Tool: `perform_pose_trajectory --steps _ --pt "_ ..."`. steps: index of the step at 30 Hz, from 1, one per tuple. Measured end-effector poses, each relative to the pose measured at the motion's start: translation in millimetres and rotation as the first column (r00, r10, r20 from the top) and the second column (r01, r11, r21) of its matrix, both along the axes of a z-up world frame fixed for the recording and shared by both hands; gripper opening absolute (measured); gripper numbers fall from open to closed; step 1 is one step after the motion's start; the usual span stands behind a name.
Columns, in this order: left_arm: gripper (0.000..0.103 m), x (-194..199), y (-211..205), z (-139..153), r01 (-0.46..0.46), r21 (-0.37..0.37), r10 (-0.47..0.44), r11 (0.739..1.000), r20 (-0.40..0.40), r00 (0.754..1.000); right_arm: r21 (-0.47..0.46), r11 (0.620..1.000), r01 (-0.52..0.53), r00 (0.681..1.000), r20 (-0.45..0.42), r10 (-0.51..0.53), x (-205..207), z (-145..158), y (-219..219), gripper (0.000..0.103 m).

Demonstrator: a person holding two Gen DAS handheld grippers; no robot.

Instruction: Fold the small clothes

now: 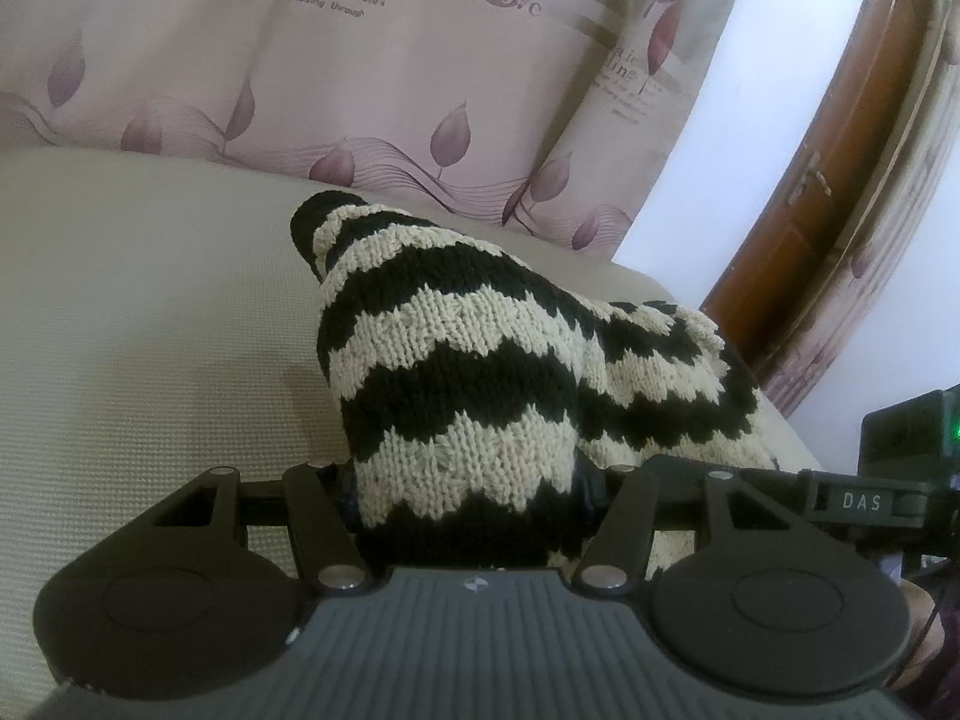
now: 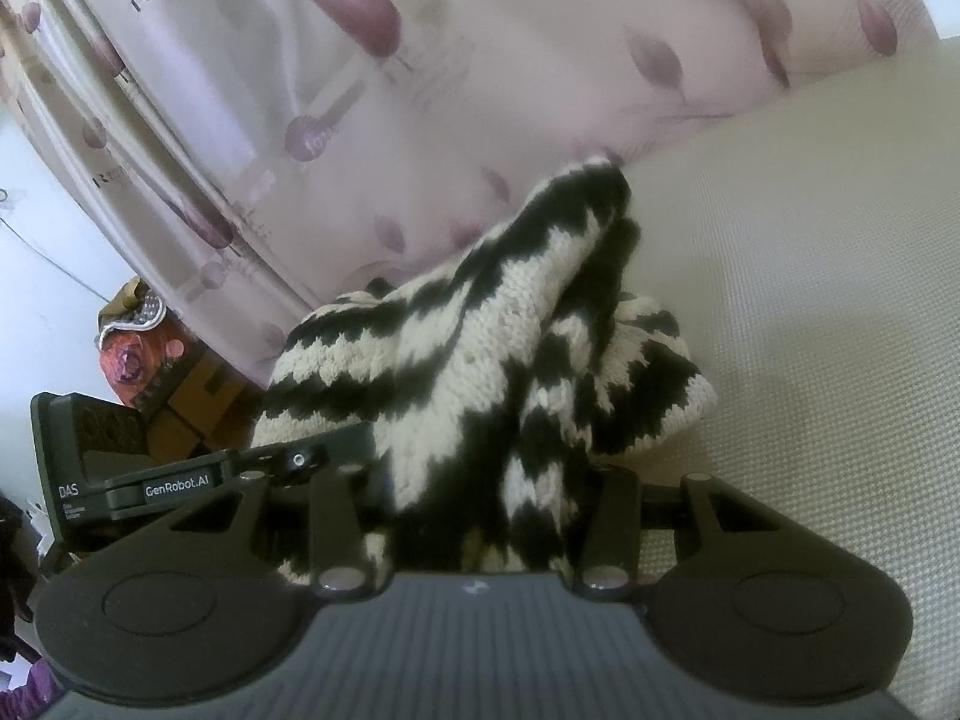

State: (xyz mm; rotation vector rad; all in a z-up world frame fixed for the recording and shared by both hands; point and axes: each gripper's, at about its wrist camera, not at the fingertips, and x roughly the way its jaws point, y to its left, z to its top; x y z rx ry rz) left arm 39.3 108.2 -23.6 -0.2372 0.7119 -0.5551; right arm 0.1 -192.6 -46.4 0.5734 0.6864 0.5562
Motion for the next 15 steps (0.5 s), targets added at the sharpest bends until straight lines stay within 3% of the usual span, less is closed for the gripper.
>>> perform_pose_trajectory --steps 15 --pt "0.059 3.4 -8.3 -5.7 -0.010 0.013 0.010 1.000 -0.005 1.000 -0.007 1.000 0.011 1.000 -0.022 -0.011 5.5 -5.6 2.1 0.044"
